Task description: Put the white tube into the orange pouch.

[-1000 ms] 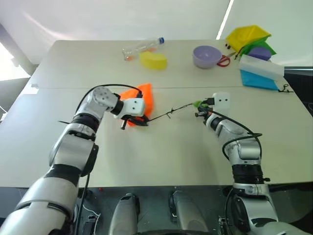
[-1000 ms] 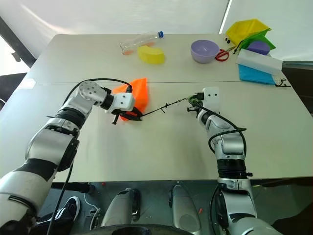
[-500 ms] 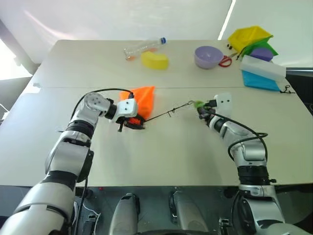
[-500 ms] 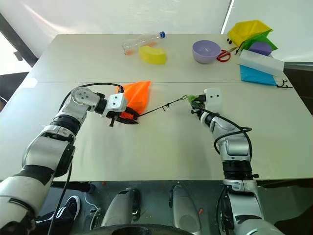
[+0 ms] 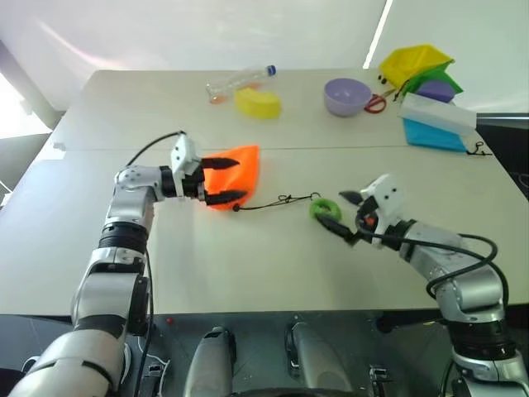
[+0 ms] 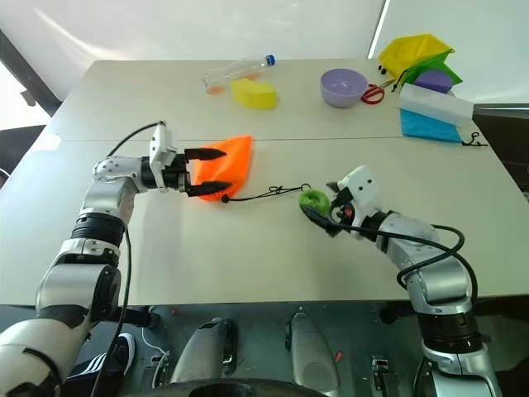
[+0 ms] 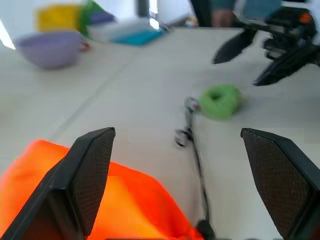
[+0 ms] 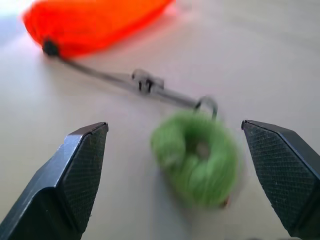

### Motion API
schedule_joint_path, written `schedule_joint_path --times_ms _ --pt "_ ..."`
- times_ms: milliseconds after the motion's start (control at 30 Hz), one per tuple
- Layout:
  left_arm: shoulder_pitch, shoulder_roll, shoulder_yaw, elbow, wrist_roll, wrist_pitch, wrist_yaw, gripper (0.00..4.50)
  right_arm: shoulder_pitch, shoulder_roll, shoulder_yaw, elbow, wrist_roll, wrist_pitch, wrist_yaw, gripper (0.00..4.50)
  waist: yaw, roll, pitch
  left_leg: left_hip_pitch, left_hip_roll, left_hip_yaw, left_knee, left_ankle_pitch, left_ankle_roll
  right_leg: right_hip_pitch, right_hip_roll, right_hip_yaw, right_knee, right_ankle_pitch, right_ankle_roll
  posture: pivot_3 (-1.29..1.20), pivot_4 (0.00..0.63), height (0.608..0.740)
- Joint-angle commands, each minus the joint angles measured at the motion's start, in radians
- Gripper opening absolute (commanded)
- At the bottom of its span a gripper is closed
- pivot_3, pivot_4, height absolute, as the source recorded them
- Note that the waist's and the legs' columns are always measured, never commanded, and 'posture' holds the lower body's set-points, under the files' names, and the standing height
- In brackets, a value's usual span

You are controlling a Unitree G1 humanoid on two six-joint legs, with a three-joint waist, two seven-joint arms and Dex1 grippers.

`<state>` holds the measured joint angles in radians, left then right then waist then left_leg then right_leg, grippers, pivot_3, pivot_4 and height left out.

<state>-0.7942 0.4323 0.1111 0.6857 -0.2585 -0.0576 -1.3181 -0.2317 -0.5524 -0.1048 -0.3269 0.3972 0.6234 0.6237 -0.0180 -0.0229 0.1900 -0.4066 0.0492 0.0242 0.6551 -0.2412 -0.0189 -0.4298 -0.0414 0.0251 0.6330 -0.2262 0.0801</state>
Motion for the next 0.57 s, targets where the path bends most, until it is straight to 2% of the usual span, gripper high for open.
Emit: schedule_joint_path --times_ms 33,133,267,433,567 --pt "0.059 0.059 0.061 -0.118 -0.048 0.108 0.094 4.30 0.065 -0.010 -0.027 -0.097 0.049 -0.095 0.082 4.45 0.002 0.000 0.000 0.000 0.000 0.000 0.001 0.000 0.000 0.000 0.000 0.000 0.000 0.000 0.000 0.00 0.150 0.740" --pt "0.133 0.112 0.118 -0.205 -0.085 0.188 0.171 4.30 0.144 -0.027 -0.022 -0.188 0.122 -0.085 0.153 4.45 0.001 0.000 0.000 -0.001 0.000 0.000 -0.001 0.000 0.000 0.000 0.000 0.000 0.000 0.001 0.005 0.00 0.150 0.740" --pt "0.256 0.163 0.148 -0.301 -0.084 0.222 0.245 4.30 0.210 -0.040 0.049 -0.250 0.114 -0.085 0.177 4.45 0.002 0.000 0.000 0.000 0.000 0.000 -0.001 0.000 0.000 0.000 -0.001 0.000 -0.001 0.000 0.005 0.00 0.150 0.740" --pt "0.462 0.210 0.229 -0.343 -0.087 0.218 0.328 4.30 0.278 -0.040 0.075 -0.203 0.047 -0.144 0.160 4.45 0.000 0.000 0.000 0.001 0.000 0.002 0.000 0.000 0.000 0.001 -0.003 0.000 -0.001 -0.001 0.000 0.00 0.150 0.740" --pt "0.533 0.201 0.235 -0.398 -0.100 0.228 0.375 4.30 0.300 -0.055 0.067 -0.141 0.013 -0.198 0.174 4.45 0.006 -0.001 -0.001 0.001 0.000 0.002 0.001 0.000 -0.001 0.001 -0.005 -0.001 -0.001 -0.001 -0.001 0.00 0.150 0.740"
